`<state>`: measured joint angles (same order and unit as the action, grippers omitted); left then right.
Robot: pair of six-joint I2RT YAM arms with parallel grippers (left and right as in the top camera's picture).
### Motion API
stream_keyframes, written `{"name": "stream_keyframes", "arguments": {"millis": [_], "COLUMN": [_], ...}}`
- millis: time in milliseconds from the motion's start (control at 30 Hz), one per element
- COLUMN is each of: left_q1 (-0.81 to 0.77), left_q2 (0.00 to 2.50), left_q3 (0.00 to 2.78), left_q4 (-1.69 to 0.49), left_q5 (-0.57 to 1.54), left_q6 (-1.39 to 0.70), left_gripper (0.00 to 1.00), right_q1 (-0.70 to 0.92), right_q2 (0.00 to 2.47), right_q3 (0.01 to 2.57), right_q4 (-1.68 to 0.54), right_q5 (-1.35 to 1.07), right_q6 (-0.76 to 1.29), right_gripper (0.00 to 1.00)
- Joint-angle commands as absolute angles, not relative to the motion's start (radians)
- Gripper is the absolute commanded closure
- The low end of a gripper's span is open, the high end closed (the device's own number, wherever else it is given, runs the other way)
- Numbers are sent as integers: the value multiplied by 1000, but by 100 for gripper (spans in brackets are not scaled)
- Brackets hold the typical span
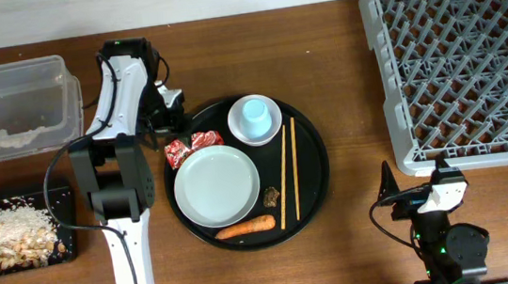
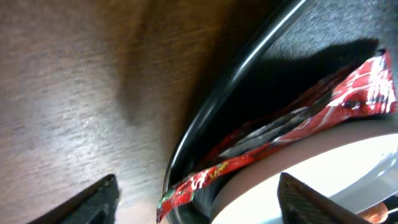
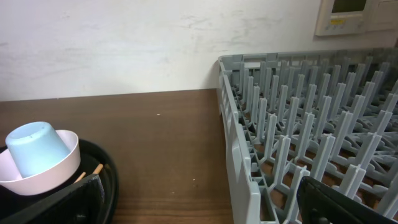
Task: Sort waste into correct bins and load items into the dishwasher rack
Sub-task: 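Grasp the red wrapper on the round tray with the left gripper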
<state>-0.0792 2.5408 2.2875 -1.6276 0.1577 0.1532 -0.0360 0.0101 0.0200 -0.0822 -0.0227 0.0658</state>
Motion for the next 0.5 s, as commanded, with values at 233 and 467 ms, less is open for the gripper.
{"name": "stream_keyframes", "arguments": {"millis": [233,467], "left_q1": [-78,-78], "left_q2": [2568,2568], "left_q3": [2288,2288], "left_q4": [-1632,-1640], "left_q5": [176,175], "left_q6": [174,174], "left_gripper": [59,83], "right_q1": [-41,-41], "right_q2": [4,4], "right_q3": [6,6], "right_q4": [-79,-79], "right_q5": [-14,-14], "right_q6": [60,60], "right_gripper": [2,2]}}
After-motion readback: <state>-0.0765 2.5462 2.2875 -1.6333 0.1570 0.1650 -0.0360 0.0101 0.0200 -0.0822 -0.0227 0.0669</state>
